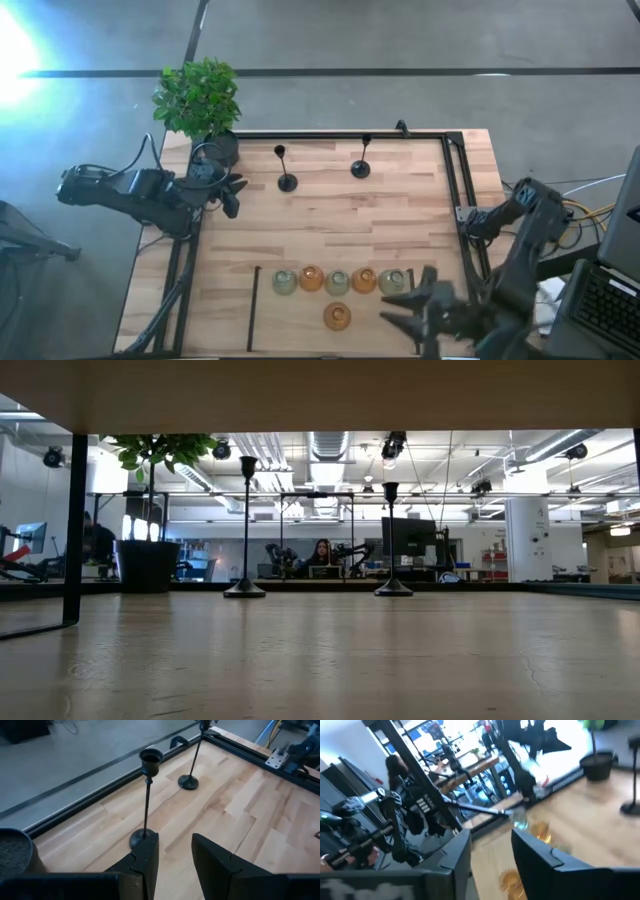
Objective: Pick & Place candle stick holders
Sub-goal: Put the top left black candle holder on the shelf
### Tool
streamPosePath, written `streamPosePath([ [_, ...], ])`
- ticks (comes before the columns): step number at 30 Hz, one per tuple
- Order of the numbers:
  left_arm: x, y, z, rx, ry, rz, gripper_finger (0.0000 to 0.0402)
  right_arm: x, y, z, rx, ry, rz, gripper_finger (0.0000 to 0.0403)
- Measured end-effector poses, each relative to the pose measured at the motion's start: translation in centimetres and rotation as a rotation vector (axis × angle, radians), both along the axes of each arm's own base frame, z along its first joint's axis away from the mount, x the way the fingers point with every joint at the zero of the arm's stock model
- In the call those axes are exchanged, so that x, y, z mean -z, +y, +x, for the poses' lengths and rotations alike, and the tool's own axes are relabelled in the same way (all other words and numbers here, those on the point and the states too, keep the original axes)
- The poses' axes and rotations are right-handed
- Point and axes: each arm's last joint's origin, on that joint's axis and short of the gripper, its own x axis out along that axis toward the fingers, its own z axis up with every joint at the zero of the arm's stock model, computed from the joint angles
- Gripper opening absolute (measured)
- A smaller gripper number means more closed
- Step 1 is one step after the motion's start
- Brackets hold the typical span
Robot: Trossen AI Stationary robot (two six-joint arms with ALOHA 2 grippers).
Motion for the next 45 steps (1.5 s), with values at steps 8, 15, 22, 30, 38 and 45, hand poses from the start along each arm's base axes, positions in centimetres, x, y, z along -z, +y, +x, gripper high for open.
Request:
streamPosePath([
  [8,0.4,-0.1,0.6,-0.008,0.018,-0.019,0.012,-3.8,-3.5,-2.7,0.081,-0.033,-0.247,0.0055],
  [15,4.3,0.0,4.0,-0.023,0.171,0.07,0.012,-3.4,-6.0,-4.1,0.226,-0.005,-0.307,0.001],
  [22,6.8,1.0,7.5,-0.151,0.096,0.225,0.012,-3.2,-7.0,-4.6,0.265,-0.026,-0.234,0.0008],
  [30,8.9,3.0,8.5,-0.217,-0.022,0.273,0.012,-3.1,-6.8,-4.5,0.271,-0.036,-0.209,0.0008],
  [38,11.1,4.7,8.1,-0.199,-0.063,0.252,0.012,-3.3,-7.1,-4.6,0.357,-0.07,-0.267,0.0008],
  [45,11.9,6.3,9.0,-0.192,-0.092,0.275,0.012,-3.6,-7.5,-4.9,0.373,-0.068,-0.302,0.0008],
])
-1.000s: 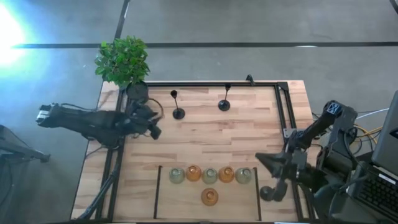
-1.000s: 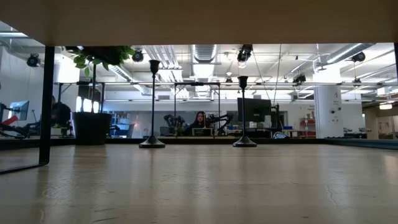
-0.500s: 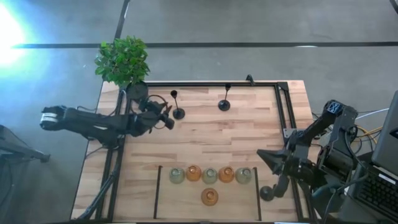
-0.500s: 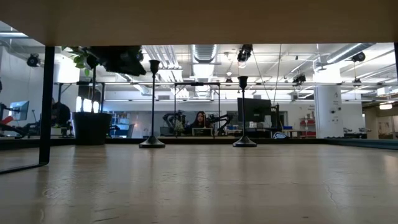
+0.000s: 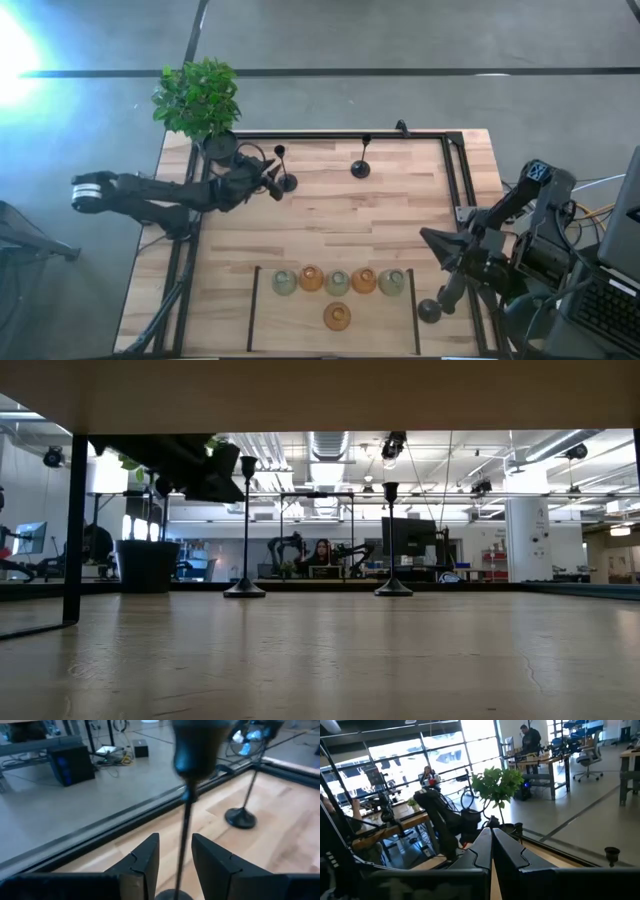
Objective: Pick & Place candle stick holders
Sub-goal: Put the top left black candle holder on the shelf
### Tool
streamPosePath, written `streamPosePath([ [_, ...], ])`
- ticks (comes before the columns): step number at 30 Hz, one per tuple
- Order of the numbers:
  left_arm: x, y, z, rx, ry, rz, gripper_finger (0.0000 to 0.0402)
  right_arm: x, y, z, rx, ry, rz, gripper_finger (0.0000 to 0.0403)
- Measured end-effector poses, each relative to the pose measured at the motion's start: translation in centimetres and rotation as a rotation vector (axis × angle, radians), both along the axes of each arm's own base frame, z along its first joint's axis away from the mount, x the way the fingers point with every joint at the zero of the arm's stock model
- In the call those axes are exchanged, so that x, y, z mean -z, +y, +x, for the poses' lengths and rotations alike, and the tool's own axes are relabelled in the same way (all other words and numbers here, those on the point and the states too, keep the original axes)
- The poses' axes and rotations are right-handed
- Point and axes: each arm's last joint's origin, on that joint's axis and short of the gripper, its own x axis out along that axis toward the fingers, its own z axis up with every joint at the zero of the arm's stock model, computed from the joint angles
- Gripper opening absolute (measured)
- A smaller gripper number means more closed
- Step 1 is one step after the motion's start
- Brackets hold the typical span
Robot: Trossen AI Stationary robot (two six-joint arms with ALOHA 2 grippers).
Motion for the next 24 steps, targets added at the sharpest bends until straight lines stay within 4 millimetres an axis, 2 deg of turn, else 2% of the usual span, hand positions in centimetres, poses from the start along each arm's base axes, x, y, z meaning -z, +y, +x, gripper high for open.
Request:
streamPosePath([
  [7,0.7,1.9,1.1,0.022,0.003,-0.019,0.012,-0.5,-0.6,-0.4,0.0,-0.005,0.008,0.0008],
  [13,0.0,2.7,1.9,0.015,-0.028,-0.014,0.0116,-0.9,-1.1,-0.6,0.002,-0.011,0.017,0.0008],
  [15,-0.3,2.8,2.0,0.015,-0.03,-0.01,0.0097,-1.0,-1.2,-0.7,0.002,-0.006,0.01,0.0008],
  [19,-0.6,2.7,1.6,0.016,-0.018,-0.015,0.0018,-1.0,-1.4,-0.7,0.006,0.002,-0.003,0.0008],
  [24,-2.4,2.0,0.8,0.043,-0.053,-0.016,0.0014,-0.8,-1.4,-0.7,0.006,0.01,-0.015,0.0008],
])
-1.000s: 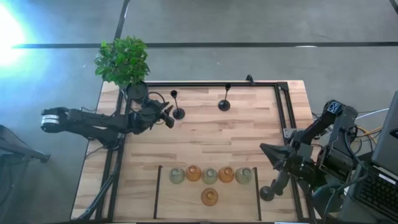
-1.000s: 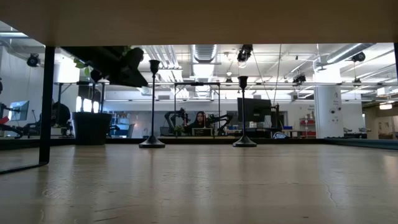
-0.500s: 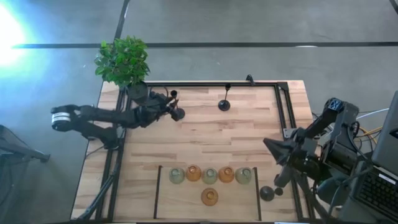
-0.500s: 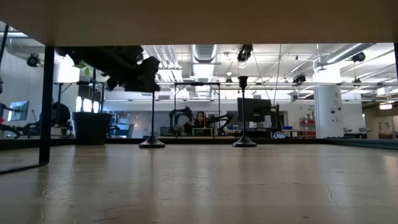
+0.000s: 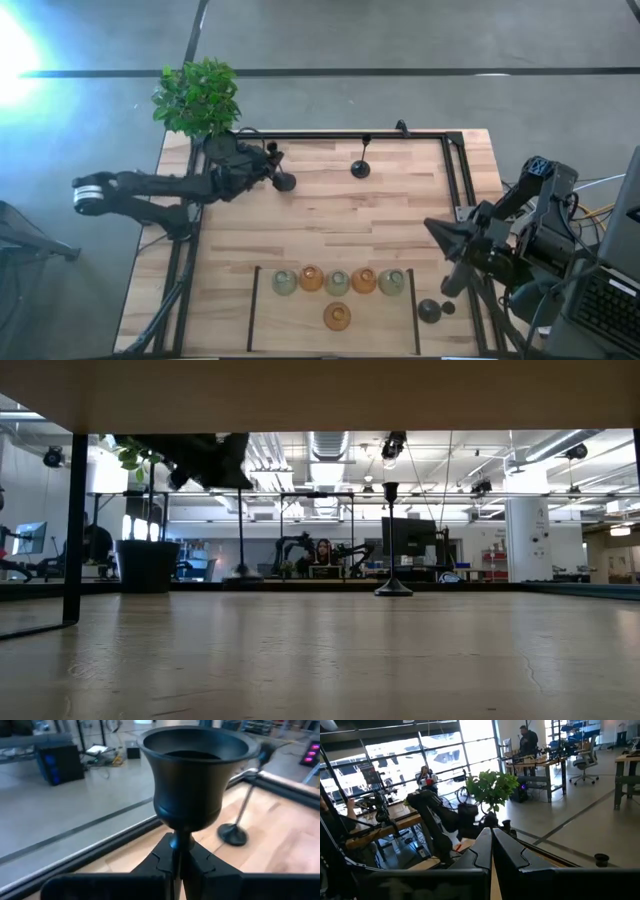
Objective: Pick & Place candle stick holders
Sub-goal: Put the top left black candle holder on the shelf
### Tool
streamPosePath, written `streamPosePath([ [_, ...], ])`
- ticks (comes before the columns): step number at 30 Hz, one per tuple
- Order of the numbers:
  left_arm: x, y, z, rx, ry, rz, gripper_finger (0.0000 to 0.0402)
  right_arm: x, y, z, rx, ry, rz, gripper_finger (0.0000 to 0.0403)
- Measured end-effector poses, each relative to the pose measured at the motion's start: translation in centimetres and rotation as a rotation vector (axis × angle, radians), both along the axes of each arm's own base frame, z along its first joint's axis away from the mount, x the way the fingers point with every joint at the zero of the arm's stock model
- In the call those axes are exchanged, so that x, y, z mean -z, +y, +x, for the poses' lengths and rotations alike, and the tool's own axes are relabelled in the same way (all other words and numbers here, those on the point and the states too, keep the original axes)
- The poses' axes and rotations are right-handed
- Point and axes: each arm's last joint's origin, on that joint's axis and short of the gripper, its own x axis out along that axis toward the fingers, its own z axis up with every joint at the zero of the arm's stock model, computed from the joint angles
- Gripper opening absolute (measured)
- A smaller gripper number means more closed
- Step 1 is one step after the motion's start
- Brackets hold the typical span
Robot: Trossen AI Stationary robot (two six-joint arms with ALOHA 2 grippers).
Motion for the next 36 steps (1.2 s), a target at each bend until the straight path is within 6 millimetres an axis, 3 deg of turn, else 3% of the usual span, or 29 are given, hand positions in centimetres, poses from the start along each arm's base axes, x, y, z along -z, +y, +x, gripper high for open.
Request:
streamPosePath([
  [4,-3.7,-0.6,-0.7,0.063,0.024,0.041,0.0014,0.1,0.0,0.0,0.0,0.008,-0.013,0.0008],
  [10,-11.2,-1.9,-2.0,0.269,0.0,0.025,0.0014,0.3,-0.2,0.1,0.006,0.019,-0.029,0.0008],
  [17,-20.4,-5.3,-5.1,0.437,-0.029,0.063,0.0014,0.5,-0.2,0.1,0.006,0.026,-0.04,0.0008],
  [21,-24.6,-7.7,-6.2,0.576,-0.08,0.07,0.0014,0.7,-0.1,0.1,0.006,0.034,-0.052,0.0008],
  [26,-27.5,-11.0,-5.7,0.776,-0.065,0.059,0.0014,1.3,-0.1,0.1,0.006,0.045,-0.069,0.0008],
  [36,-29.5,-19.0,-2.9,1.111,-0.008,0.025,0.0014,2.3,0.1,0.3,0.006,0.019,-0.029,0.0008],
])
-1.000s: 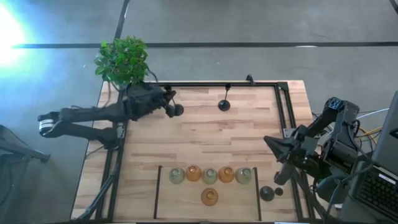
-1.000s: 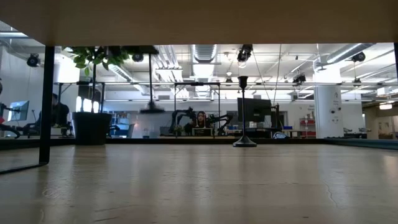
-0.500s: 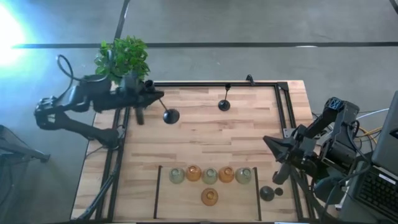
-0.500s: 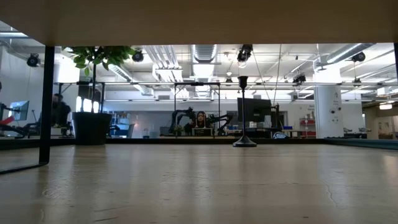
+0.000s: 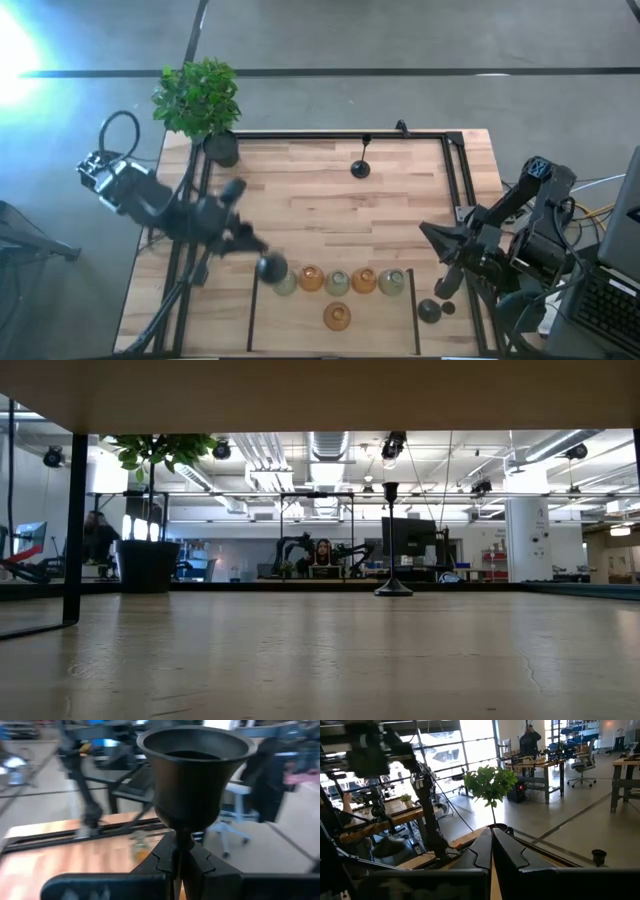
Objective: Pick & Place candle stick holders
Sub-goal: Put the top left black candle holder on the shelf
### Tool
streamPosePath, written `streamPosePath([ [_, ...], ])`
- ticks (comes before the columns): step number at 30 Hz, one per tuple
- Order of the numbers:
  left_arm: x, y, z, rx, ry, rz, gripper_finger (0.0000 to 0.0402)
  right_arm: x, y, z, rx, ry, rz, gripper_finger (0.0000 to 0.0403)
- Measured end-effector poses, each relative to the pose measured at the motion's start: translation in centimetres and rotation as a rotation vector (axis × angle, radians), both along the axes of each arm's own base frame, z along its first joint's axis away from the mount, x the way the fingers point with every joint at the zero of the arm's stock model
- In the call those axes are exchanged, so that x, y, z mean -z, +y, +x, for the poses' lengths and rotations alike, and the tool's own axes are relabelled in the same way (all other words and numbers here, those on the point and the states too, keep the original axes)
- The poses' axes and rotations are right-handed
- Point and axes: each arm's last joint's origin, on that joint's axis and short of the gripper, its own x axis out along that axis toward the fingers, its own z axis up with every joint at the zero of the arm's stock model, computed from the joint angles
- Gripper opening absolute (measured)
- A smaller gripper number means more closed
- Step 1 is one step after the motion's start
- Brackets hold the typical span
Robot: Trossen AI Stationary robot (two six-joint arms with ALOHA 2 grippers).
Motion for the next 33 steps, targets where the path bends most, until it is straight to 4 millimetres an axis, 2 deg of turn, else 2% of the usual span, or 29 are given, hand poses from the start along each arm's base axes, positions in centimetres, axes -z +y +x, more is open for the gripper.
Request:
streamPosePath([
  [6,0.9,-4.1,1.5,0.116,0.047,-0.005,0.0014,0.0,0.0,0.0,0.0,0.005,-0.008,0.0008],
  [15,2.9,-8.2,4.2,0.3,0.073,-0.004,0.0014,0.0,0.0,0.0,0.0,0.007,-0.01,0.0008],
  [22,3.9,-9.3,4.7,0.365,0.058,0.05,0.0014,-0.1,-0.1,-0.1,0.0,0.007,-0.011,0.0008],
  [28,7.4,-10.3,5.6,0.43,-0.01,-0.015,0.0014,-0.4,-0.5,-0.4,-0.006,0.003,0.003,0.0008],
  [33,10.4,-9.7,5.1,0.381,-0.021,-0.015,0.0014,-0.7,-0.8,-0.6,-0.025,0.016,0.011,0.0008],
])
